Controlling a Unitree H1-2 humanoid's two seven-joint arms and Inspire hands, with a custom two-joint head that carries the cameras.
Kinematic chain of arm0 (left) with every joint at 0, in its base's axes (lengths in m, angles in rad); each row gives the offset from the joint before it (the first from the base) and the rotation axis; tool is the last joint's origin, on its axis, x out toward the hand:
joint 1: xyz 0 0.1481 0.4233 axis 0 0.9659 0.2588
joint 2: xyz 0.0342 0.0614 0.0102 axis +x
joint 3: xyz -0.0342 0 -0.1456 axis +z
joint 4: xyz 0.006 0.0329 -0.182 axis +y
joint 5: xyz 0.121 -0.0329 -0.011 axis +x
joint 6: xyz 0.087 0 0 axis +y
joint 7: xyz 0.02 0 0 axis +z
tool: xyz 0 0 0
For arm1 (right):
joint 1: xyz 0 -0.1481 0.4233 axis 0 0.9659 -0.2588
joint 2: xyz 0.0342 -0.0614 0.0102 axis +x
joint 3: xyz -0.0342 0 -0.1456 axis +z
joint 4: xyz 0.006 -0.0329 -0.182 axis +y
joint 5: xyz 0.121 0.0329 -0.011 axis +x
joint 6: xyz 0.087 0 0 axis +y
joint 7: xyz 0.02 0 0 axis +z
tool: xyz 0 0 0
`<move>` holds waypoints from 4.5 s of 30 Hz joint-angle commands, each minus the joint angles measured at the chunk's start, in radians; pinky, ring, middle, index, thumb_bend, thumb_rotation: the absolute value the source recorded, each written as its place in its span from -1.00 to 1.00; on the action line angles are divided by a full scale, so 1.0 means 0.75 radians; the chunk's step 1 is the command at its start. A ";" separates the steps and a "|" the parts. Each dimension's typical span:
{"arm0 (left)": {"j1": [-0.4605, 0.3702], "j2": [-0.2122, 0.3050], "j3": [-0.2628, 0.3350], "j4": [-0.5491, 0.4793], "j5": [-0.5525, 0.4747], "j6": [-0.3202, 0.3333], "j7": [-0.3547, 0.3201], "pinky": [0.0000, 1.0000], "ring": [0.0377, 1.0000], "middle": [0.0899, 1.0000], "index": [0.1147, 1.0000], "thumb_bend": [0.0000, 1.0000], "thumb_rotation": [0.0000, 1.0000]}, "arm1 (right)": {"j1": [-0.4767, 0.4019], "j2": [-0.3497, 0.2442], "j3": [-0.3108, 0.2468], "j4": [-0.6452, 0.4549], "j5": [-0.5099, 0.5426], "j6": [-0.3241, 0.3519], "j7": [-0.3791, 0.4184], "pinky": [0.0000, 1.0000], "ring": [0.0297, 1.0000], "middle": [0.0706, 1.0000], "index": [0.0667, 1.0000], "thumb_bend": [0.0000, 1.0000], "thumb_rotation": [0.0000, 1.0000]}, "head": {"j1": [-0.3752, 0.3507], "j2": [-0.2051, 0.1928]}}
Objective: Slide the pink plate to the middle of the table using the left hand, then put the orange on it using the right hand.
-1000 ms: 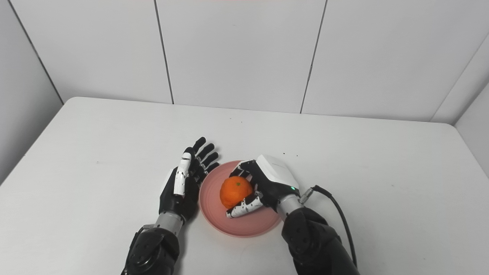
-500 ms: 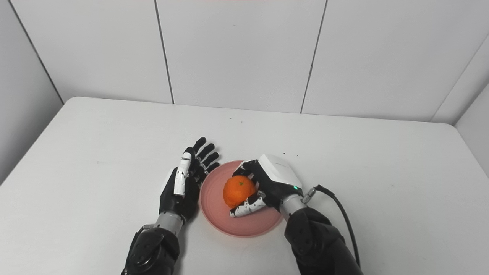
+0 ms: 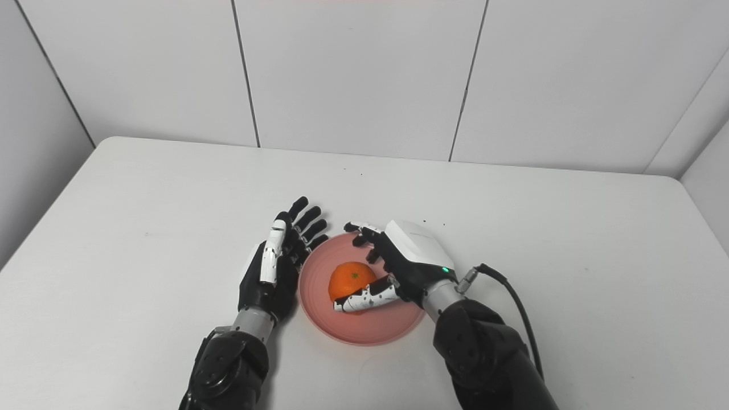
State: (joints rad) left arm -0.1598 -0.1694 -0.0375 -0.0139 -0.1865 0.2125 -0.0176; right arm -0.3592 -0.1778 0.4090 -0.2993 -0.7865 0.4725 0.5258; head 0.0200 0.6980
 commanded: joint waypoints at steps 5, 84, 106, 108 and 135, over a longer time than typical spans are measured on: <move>0.015 -0.005 0.001 0.014 0.015 0.017 0.012 0.73 0.77 0.79 0.79 -0.26 1.00 | -0.053 -0.008 -0.030 -0.077 -0.016 -0.006 0.061 0.46 0.72 0.85 0.91 1.00 -0.11 | 0.000 0.001; 0.140 0.142 -0.018 -0.334 0.089 0.053 -0.035 1.00 1.00 1.00 1.00 -0.23 1.00 | 0.427 0.455 -0.491 -0.019 0.966 -0.282 -0.778 1.00 1.00 1.00 1.00 -0.55 1.00 | -0.098 -0.014; 0.130 0.161 -0.036 -0.310 0.099 0.048 -0.047 1.00 1.00 1.00 1.00 -0.19 1.00 | 0.411 0.485 -0.497 -0.024 0.985 -0.246 -0.801 1.00 1.00 1.00 1.00 -0.55 1.00 | -0.096 -0.042; 0.131 0.158 -0.036 -0.307 0.099 0.040 -0.044 1.00 1.00 1.00 1.00 -0.19 1.00 | 0.411 0.488 -0.501 -0.026 0.992 -0.240 -0.801 1.00 1.00 1.00 1.00 -0.53 1.00 | -0.094 -0.044; 0.127 0.148 -0.043 -0.294 0.089 0.033 -0.043 1.00 1.00 1.00 1.00 -0.17 0.99 | 0.414 0.480 -0.494 -0.025 0.988 -0.256 -0.796 1.00 1.00 1.00 1.00 -0.52 1.00 | -0.080 -0.040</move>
